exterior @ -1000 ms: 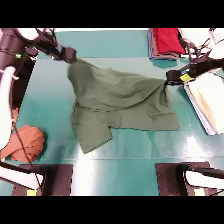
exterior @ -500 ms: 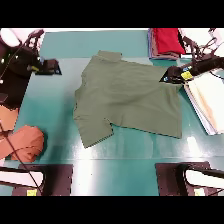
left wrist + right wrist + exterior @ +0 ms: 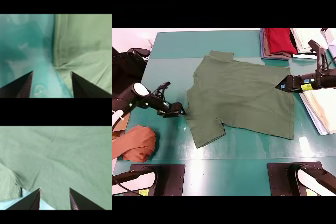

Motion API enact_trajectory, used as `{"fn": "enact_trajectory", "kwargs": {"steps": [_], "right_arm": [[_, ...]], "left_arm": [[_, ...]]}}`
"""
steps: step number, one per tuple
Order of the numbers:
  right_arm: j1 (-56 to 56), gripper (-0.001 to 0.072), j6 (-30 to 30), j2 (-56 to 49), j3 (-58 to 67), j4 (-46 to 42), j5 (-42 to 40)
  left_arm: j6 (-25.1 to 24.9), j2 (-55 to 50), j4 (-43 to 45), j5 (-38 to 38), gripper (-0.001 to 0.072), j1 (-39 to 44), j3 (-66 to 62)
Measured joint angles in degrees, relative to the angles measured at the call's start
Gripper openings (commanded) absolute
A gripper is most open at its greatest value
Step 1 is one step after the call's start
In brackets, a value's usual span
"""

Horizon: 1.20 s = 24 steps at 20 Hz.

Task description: Fold the shirts.

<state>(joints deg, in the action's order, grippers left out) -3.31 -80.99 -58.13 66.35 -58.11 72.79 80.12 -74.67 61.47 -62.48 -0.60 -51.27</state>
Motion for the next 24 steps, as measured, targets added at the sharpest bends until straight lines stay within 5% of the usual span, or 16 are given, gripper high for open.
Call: {"fn": "enact_trajectory", "kwargs": {"steps": [5, 6, 7, 8, 14, 16, 24], "right_arm": [[0.00, 0.0408, 0.02, 1.90, -0.98, 0.13, -0.98], [0.00, 0.0408, 0.02, 2.03, -1.03, 0.15, -1.05], [-0.02, 0.0408, 0.02, 2.14, -1.11, 0.15, -1.05], [-0.26, 0.0407, 0.02, 2.21, -1.11, 0.17, -1.01], [-10.08, 0.0412, 0.07, 4.37, -7.43, -3.78, 4.72], [-17.07, 0.0535, 0.20, 6.14, -14.14, -8.04, 6.40], [-38.01, 0.0438, 5.49, 2.91, -35.58, -8.09, 5.22]], "left_arm": [[-1.79, 0.52, -4.90, 5.66, 0.0541, 4.31, 4.37], [-1.84, 0.55, -5.22, 6.58, 0.0377, 5.33, 4.63], [-1.88, 0.50, -5.18, 7.50, 0.0125, 6.21, 4.94], [-1.92, 0.44, -4.98, 7.93, 0.0029, 6.86, 5.07], [-2.05, 2.84, -5.68, 7.17, 0.0025, 8.20, 1.03], [-2.25, 4.42, -5.60, 6.95, 0.0025, 8.33, -0.48], [-2.60, 6.32, -5.01, 6.91, 0.0025, 8.39, -2.21]]}}
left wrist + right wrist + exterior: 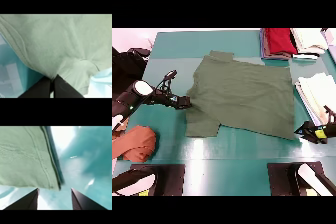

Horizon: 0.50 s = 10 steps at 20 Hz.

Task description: Fold the shirts.

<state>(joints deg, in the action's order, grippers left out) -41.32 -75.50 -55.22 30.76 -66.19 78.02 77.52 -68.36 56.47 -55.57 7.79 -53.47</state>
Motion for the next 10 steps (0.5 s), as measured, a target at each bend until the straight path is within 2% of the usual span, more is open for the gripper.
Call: {"fn": "enact_trajectory", "kwargs": {"steps": [4, 5, 6, 9, 10], "right_arm": [[-1.62, 0.0423, 2.27, -4.59, -2.38, 6.62, -2.01], [-1.27, 0.0354, 2.54, -5.53, -2.62, 7.93, -2.27], [-0.48, 0.0320, 2.80, -6.49, -2.80, 8.79, -2.86], [3.61, 0.0016, 3.69, -8.63, -3.06, 9.84, -4.44], [5.51, 0.0015, 3.98, -8.76, -3.13, 10.01, -4.76]], "left_arm": [[-0.02, 0.09, 0.07, 0.00, 0.0025, 0.00, -0.09], [-0.02, 0.11, 0.04, 0.02, 0.0025, 0.00, -0.09], [-0.02, 0.11, 0.07, 0.00, 0.0025, 0.00, -0.09], [0.00, 0.20, 0.07, -0.09, 0.0024, 0.00, -0.09], [0.00, 0.37, 0.09, -0.17, 0.0024, 0.00, -0.15]]}}
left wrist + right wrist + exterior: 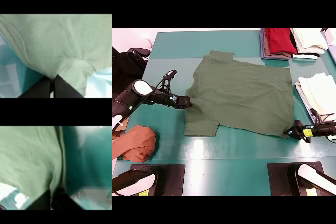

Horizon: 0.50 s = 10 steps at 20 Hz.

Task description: Fold the shirts.

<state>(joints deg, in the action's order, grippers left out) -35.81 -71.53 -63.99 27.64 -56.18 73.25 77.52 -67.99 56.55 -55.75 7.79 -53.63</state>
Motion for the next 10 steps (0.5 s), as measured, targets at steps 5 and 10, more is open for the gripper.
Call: {"fn": "enact_trajectory", "kwargs": {"steps": [5, 10], "right_arm": [[9.77, 0.0015, 0.72, 6.10, 7.26, 0.52, 0.63], [15.89, 0.0015, -1.11, 16.96, 29.31, 2.93, 1.25]], "left_arm": [[1.11, 6.05, 2.73, -1.31, 0.0024, 0.00, -4.24], [3.67, 18.05, 9.29, -3.41, 0.0024, 0.02, -20.81]]}}
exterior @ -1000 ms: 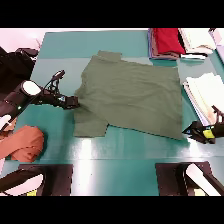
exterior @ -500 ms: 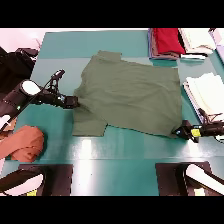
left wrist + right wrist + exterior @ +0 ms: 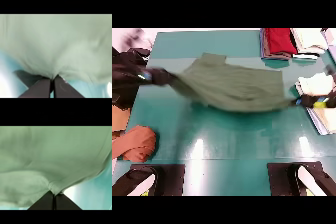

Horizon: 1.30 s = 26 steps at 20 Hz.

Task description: Fold the shirts.

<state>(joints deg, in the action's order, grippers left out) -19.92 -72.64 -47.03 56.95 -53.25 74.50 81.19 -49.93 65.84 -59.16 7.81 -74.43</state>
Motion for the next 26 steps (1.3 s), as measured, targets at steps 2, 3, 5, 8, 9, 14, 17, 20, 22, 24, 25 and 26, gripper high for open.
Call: {"fn": "enact_trajectory", "kwargs": {"steps": [2, 3, 5, 8, 9, 14, 17, 20, 22, 24, 25, 26], "right_arm": [[0.72, 0.0015, -0.39, 3.13, 11.02, 0.55, -0.87], [0.55, 0.0014, -0.68, 4.26, 16.70, 0.50, -1.14], [-0.92, 0.0014, -1.22, 5.51, 27.06, 0.15, -1.20], [-4.81, 0.0014, -2.12, 4.92, 40.72, -0.31, 1.44], [-6.23, 0.0014, -2.62, 4.09, 44.89, -0.24, 2.93], [-7.45, 0.0014, -4.83, -3.34, 56.26, -0.72, 8.72], [-3.32, 0.0014, -5.92, -9.99, 55.39, -2.91, 11.50], [3.13, 0.0014, -6.60, -16.87, 48.72, -8.96, 12.90], [7.48, 0.0014, -6.80, -22.05, 42.80, -13.55, 12.83], [10.62, 0.0014, -7.04, -27.50, 37.77, -16.55, 10.69], [11.78, 0.0014, -7.19, -30.67, 36.04, -17.46, 9.33], [12.57, 0.0014, -7.26, -33.86, 35.30, -18.10, 7.80]], "left_arm": [[0.59, 3.78, 1.64, 0.48, 0.0024, -0.02, -9.16], [0.72, 5.09, 2.14, 0.92, 0.0024, -0.02, -13.64], [1.03, 6.93, 3.15, 2.12, 0.0023, -0.02, -22.84], [1.46, 8.13, 5.25, 4.07, 0.0023, 0.00, -32.11], [1.92, 8.31, 6.23, 4.57, 0.0023, 0.00, -33.94], [3.82, 3.50, 10.54, -0.50, 0.0025, 0.04, -36.22], [4.33, -4.00, 11.54, -5.88, 0.0025, 0.04, -33.38], [5.42, -13.14, 11.78, -8.35, 0.0026, 0.04, -27.80], [6.05, -19.71, 12.04, -9.11, 0.0025, 0.00, -23.47], [6.43, -26.53, 11.87, -8.63, 0.0025, 0.02, -19.91], [6.45, -30.01, 11.80, -7.69, 0.0024, 0.02, -18.71], [6.43, -32.87, 11.80, -6.36, 0.0024, -0.02, -17.92]]}}
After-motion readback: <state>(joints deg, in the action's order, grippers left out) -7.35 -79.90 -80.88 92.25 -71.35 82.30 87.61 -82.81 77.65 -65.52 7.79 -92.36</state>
